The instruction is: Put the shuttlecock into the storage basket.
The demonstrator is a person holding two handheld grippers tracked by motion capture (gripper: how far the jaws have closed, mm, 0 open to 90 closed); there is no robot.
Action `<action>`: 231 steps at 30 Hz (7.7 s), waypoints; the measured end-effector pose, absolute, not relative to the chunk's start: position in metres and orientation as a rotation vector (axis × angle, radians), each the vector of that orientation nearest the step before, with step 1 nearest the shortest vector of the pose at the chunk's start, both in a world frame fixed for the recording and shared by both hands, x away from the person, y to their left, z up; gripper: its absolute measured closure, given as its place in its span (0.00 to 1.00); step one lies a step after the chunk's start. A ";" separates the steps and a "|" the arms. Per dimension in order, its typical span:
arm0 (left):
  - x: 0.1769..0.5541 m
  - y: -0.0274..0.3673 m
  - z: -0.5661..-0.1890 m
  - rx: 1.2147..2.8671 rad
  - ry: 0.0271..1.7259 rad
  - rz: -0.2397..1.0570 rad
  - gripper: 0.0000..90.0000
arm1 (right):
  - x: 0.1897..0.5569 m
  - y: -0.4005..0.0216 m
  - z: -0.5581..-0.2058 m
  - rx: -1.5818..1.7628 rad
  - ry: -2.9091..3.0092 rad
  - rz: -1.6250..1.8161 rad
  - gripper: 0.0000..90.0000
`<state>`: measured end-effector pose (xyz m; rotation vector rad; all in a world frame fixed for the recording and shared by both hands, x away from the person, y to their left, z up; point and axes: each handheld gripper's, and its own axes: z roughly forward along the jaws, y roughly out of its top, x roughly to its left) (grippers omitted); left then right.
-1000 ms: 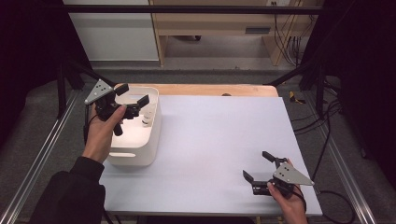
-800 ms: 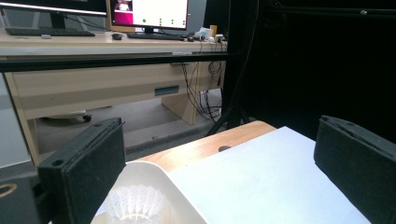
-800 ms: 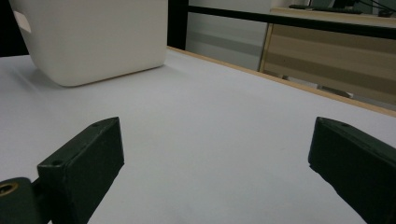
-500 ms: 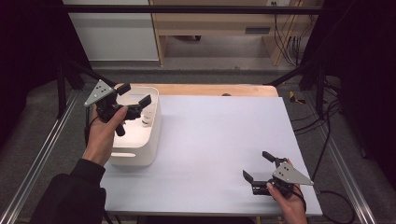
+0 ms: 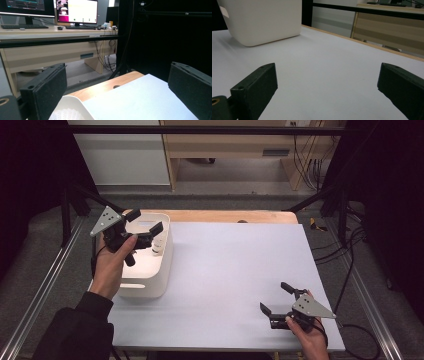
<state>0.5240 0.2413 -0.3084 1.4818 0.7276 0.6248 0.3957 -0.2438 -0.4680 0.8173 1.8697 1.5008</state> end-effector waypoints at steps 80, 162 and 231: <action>0.438 0.162 -0.356 1.571 0.534 0.534 0.02 | 0.395 -0.243 -0.469 0.825 1.886 1.513 0.03; 0.378 0.201 -0.427 1.575 0.550 0.491 0.03 | 0.395 -0.242 -0.470 0.821 1.890 1.499 0.03; 0.370 0.296 -0.469 1.494 0.705 0.666 0.04 | 0.396 -0.271 -0.471 0.866 1.796 1.425 0.03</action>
